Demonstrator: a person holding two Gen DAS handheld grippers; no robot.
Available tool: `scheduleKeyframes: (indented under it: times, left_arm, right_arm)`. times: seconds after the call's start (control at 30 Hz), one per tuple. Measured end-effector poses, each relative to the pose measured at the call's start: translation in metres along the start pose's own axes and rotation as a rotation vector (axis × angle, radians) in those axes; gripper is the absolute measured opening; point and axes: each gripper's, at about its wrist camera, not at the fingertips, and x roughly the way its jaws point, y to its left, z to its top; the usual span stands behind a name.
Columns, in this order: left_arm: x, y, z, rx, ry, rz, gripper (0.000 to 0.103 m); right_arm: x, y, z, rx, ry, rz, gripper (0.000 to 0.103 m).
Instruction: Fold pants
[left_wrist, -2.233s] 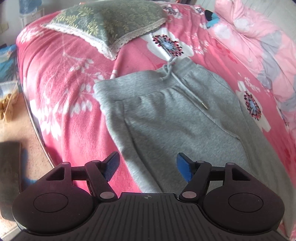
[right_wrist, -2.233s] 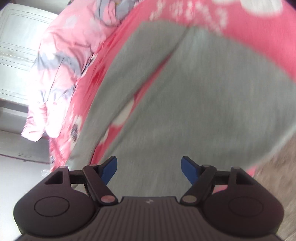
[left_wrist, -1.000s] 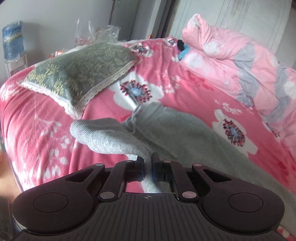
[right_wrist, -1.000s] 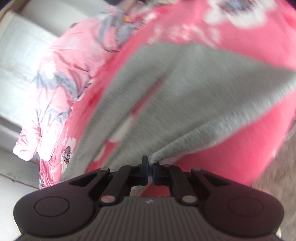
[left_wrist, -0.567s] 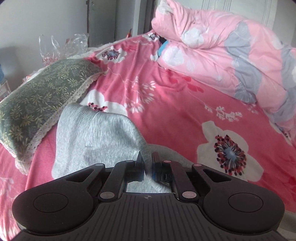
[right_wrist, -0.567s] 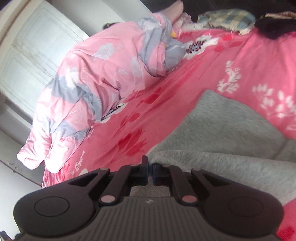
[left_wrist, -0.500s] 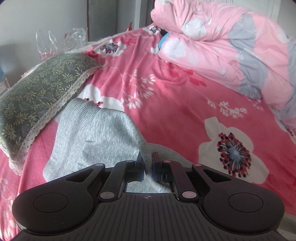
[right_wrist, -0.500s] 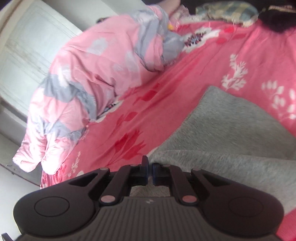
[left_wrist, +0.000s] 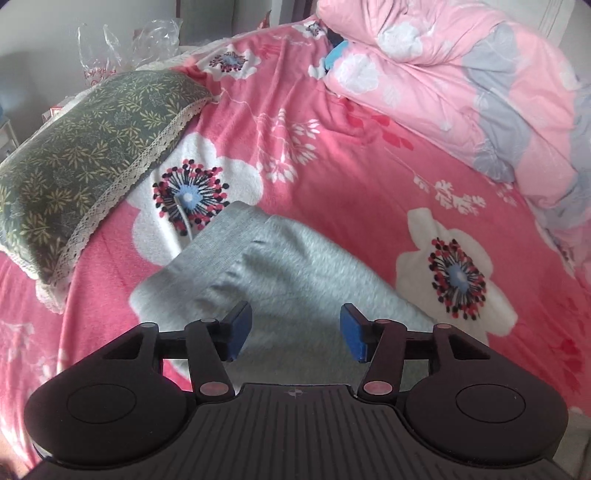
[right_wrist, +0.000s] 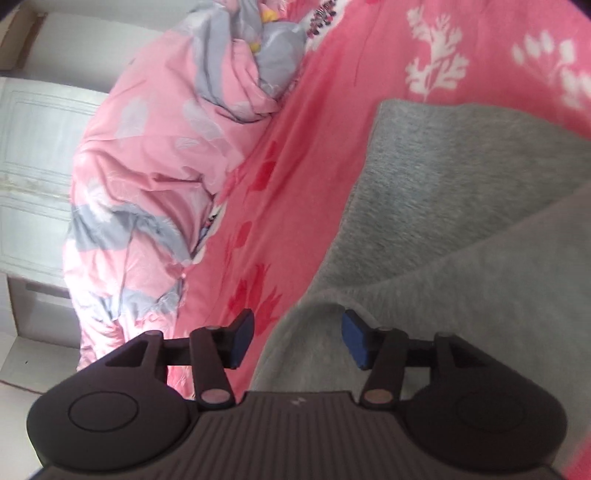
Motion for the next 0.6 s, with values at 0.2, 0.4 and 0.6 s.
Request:
scheduleKeyframes:
  times: [0.2, 0.4, 0.6]
  left_arm:
    - [-0.065, 0.053, -0.039, -0.052, 0.034, -0.087, 0.103]
    - [-0.039, 0.093, -0.091, -0.174, 0.072, -0.185, 0.103]
    - [0.028, 0.122, -0.112, -0.428, 0.087, -0.315, 0.103]
  right_arm:
    - [-0.091, 0.007, -0.046, -0.054, 0.072, 0.052, 0.103]
    - [-0.117, -0.015, -0.111, -0.076, 0.116, 0.088, 0.103]
    - [-0.075, -0.069, -0.145, 0.046, 0.113, 0.043, 0.103]
